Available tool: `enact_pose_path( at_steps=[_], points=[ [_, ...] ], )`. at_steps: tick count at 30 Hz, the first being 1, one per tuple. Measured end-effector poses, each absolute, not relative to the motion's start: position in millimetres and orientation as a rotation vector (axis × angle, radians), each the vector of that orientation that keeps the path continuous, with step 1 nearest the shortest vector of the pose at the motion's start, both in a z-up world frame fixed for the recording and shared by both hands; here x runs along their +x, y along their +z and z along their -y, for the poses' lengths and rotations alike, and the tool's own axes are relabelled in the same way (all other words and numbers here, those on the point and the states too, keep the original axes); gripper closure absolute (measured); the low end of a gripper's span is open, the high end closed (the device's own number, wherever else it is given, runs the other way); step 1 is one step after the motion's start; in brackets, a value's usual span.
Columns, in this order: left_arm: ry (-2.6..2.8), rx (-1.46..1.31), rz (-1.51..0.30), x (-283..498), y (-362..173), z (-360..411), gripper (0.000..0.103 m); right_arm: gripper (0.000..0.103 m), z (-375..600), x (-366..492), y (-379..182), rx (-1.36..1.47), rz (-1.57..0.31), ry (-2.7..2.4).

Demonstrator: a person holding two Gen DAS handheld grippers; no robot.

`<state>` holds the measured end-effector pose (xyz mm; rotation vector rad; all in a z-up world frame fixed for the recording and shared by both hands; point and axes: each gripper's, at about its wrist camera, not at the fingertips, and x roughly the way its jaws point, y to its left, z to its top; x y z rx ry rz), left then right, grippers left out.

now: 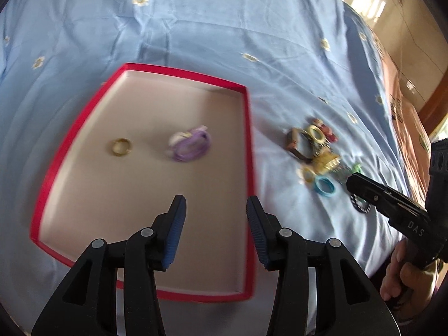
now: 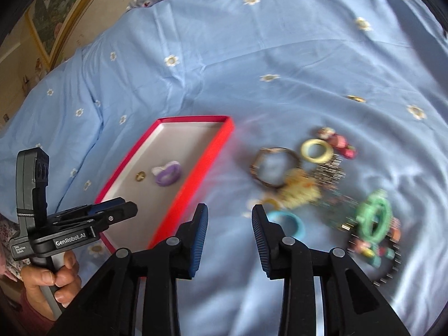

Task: Organize jewelry
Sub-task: 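Move both open tools back from the box to the jewelry pile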

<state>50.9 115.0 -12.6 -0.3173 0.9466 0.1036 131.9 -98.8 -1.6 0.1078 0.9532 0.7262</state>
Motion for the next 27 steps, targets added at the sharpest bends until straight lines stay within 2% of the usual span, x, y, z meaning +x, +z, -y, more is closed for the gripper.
enact_pose_path(
  at_steps=[4,7,14,27],
  points=[
    [0.07,-0.308,-0.955,52.7,-13.9,-98.0,0.059,0.068,129.3,125.2,-3.6,0.114,-0.949,0.671],
    [0.053,-0.301,-0.962,56.5,-15.7,-86.9,0.055,0.068,152.2,123.0,-7.4,0.123,-0.951,0.625],
    [0.002,-0.276,-0.983,69.6,-18.1,-59.0,0.055,0.068,197.4,125.2,-15.4,0.164,-0.955,0.533],
    [-0.087,-0.197,-0.97,106.8,-6.6,-14.6,0.055,0.068,215.1,143.5,-22.3,0.175,-0.945,0.498]
  ],
)
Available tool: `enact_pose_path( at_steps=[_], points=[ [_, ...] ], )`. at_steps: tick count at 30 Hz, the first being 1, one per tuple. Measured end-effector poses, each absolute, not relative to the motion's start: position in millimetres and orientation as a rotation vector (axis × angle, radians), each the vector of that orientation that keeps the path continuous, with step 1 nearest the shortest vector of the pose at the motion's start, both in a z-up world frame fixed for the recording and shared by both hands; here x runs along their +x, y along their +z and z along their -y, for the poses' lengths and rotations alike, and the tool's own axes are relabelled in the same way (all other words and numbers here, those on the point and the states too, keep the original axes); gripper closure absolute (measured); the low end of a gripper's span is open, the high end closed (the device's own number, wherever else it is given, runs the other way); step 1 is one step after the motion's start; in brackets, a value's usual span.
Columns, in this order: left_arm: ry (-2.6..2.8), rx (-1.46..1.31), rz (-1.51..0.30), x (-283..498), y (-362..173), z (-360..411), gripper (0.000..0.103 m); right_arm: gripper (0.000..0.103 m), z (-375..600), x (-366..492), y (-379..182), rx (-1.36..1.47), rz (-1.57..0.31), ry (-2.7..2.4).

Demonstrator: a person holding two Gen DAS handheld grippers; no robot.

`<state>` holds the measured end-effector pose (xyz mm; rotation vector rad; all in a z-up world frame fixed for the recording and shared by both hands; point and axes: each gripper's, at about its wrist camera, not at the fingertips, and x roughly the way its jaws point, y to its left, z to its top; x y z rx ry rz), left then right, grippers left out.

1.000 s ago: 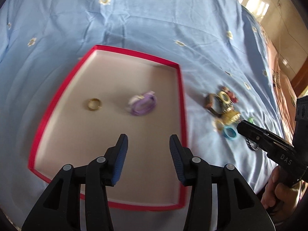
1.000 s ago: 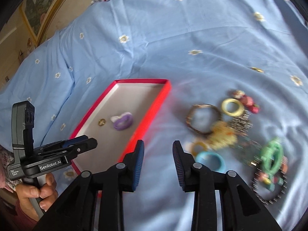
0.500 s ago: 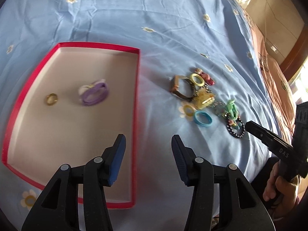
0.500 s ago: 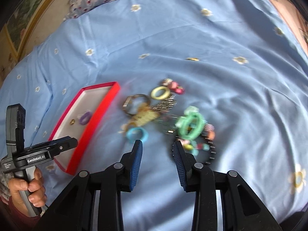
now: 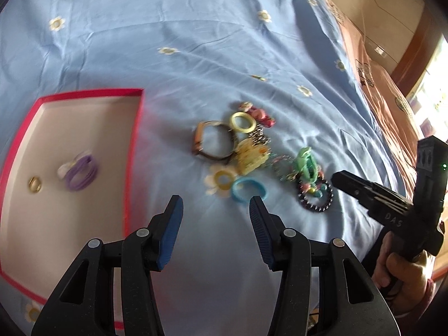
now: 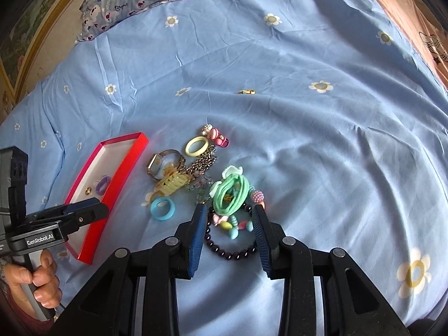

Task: Organize jewelry
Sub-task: 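Move both open tools back from the box to the jewelry pile, then grasp the yellow hair clip with the left tool while the right tool grasps the green hair tie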

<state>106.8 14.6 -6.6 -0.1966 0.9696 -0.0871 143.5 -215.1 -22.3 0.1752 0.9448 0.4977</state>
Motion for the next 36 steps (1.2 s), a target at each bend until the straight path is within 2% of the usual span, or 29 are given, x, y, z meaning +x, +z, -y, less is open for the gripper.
enact_pose_path(
  at_steps=[18,19,21,22,25,36],
  points=[
    [-0.163,-0.146,-1.035,187.2,-40.1,26.3,0.051,0.07,209.9,180.3,-41.9,0.179,-0.997,0.508],
    [-0.162,-0.145,-1.04,190.0,-42.5,27.0,0.052,0.071,209.3,181.9,-43.9,0.18,-1.001,0.509],
    [-0.159,-0.141,-1.044,192.7,-45.8,27.6,0.063,0.077,208.4,183.3,-46.9,0.179,-1.008,0.51],
    [-0.161,-0.137,-1.044,193.1,-46.5,28.2,0.064,0.083,208.1,183.5,-48.3,0.175,-1.012,0.509],
    [-0.165,-0.125,-1.033,191.1,-45.5,28.2,0.064,0.092,208.5,183.8,-51.4,0.17,-1.014,0.506],
    [-0.175,-0.168,-0.981,160.1,-22.8,10.8,0.064,0.095,208.8,174.8,-32.6,0.188,-0.967,0.526]
  ],
)
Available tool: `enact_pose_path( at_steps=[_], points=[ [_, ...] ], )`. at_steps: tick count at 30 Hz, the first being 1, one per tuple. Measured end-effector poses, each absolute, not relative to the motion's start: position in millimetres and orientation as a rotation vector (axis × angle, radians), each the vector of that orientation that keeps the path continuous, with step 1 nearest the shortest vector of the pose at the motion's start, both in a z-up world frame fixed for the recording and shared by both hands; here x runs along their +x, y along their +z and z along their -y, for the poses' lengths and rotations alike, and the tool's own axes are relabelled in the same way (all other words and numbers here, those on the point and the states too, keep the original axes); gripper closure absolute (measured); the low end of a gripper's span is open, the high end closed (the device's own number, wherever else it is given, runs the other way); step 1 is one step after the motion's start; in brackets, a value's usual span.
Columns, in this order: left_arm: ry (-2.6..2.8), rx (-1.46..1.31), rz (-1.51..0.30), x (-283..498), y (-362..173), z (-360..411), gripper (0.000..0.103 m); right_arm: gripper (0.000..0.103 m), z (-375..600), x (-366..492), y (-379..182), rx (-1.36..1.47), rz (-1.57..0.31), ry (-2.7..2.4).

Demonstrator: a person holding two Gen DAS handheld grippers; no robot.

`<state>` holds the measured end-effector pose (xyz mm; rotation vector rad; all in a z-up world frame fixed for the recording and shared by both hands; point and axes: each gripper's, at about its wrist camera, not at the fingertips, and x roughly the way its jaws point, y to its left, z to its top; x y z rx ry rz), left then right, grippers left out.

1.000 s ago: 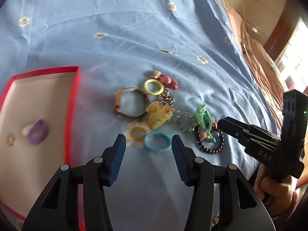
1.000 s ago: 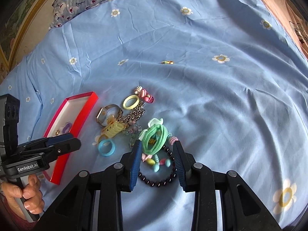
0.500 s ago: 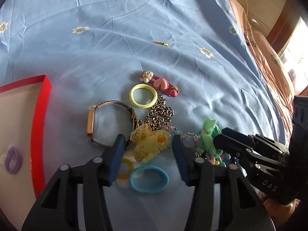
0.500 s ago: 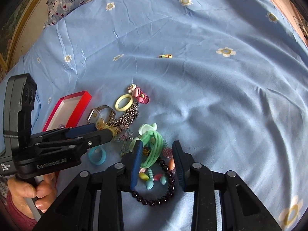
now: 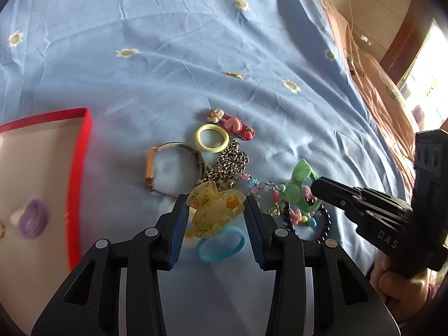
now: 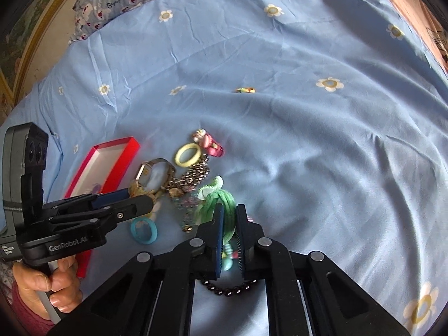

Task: Organize jewelry
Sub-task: 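Grasp the yellow hair clip with the left tool while the right tool grasps the green hair tie, then carry the clip and green tie into the red box while both tools release them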

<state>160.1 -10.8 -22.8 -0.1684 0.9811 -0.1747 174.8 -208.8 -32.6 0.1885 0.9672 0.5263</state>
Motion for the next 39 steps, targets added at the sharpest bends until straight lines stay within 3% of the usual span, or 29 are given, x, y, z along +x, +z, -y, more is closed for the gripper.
enact_pose_path(
  at_steps=[39],
  points=[
    [0.181,-0.319,-0.872,34.3,-1.7,-171.2,0.064,0.095,23.5,121.5,-2.0,0.083,-0.974,0.925]
  ],
)
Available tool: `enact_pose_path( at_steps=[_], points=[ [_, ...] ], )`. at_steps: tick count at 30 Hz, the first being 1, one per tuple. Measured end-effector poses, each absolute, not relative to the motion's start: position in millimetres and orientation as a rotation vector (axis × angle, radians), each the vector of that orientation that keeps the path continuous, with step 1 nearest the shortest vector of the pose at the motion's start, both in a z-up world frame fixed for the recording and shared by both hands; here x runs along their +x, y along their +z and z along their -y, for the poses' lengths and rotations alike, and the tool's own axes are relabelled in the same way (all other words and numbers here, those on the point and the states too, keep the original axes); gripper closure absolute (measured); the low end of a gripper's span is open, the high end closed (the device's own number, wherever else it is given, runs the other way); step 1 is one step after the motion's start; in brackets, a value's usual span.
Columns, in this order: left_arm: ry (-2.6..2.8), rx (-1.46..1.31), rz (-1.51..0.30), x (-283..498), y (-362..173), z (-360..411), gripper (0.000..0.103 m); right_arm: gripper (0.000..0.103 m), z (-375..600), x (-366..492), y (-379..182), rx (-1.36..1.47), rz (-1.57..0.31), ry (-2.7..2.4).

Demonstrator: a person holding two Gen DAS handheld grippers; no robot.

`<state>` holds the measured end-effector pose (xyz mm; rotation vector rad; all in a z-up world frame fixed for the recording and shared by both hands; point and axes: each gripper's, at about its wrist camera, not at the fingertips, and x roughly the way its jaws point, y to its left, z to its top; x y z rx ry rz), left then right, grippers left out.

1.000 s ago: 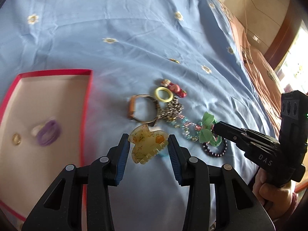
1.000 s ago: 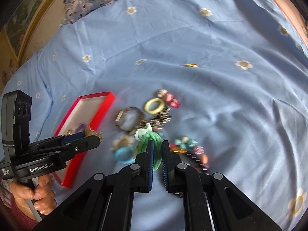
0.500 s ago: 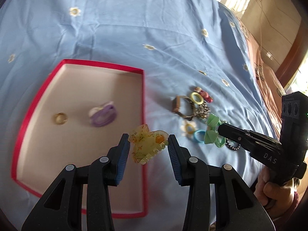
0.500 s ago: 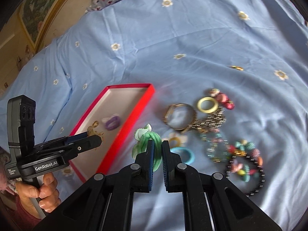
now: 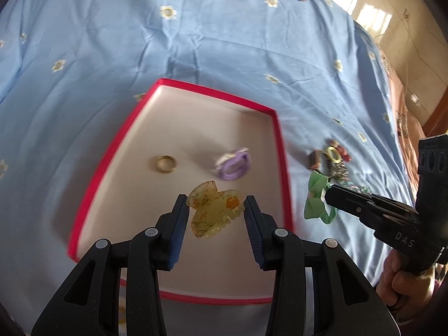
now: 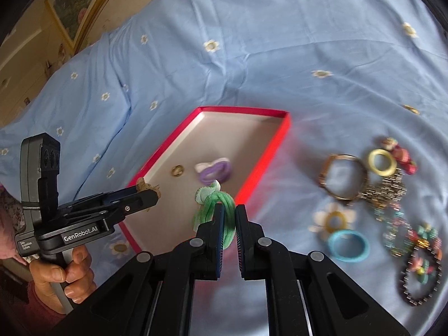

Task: Organize jewelry
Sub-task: 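Carry the clip and green tie into the red box while both tools release them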

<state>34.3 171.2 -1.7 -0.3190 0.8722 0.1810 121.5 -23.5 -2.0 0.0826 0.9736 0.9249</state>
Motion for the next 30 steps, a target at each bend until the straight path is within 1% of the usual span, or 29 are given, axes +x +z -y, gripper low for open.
enact_pose_path(
  at_steps=[11,27,30],
  points=[
    [0.251,-0.293,-0.917,51.0,-21.8,-209.4,0.064,0.095,-31.1,129.3,-15.5,0.036,-1.008,0.975],
    [0.278,-0.218,-0.957,73.5,-41.2,-208.1,0.065,0.095,-63.7,147.8,-44.6,-0.049,-1.057,0.94],
    [0.278,-0.211,-0.963,74.1,-42.9,-206.5,0.065,0.093,-65.3,147.0,-43.9,-0.051,-1.057,0.945]
  ],
)
